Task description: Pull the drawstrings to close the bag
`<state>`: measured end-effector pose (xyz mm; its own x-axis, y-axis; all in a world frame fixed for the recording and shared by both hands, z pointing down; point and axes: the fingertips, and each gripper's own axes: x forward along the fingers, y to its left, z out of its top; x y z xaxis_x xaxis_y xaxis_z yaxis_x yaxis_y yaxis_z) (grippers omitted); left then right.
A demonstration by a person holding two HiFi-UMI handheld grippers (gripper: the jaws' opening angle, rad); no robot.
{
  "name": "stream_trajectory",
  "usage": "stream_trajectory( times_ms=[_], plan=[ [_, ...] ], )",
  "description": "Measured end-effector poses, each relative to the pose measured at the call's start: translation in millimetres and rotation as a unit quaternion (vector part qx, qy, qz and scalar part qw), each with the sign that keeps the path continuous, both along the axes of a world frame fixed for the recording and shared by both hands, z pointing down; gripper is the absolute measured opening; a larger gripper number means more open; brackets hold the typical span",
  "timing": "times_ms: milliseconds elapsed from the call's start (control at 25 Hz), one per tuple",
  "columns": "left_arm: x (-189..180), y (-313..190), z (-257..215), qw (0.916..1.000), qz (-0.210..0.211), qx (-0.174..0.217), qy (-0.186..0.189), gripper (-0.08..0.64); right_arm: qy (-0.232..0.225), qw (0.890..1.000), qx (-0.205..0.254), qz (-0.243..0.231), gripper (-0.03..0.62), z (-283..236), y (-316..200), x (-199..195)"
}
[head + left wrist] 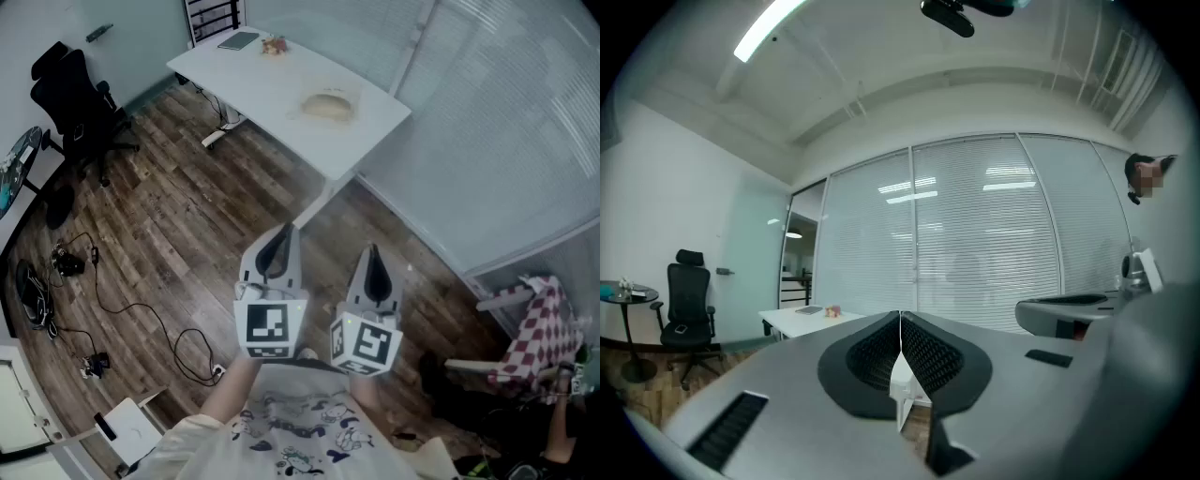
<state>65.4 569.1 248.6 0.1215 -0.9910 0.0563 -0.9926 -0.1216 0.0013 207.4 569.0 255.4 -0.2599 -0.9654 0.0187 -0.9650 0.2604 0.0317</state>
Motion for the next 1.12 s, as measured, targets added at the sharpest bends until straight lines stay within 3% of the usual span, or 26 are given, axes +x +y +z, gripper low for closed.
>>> stream_trajectory(
  times_ms=[600,1120],
  plan=[
    [-8,-6,6,1.0000,0.000,-0.005,0.002,0.043,0.004,1.000,-0.002,-0.006,0.014,3,-6,-11],
    [-63,-21,28,0.9996,0.002,-0.029,-0.004,0.043,-0.013,0.998,-0.051,0.024,0.014,31,-26,-42]
  ],
)
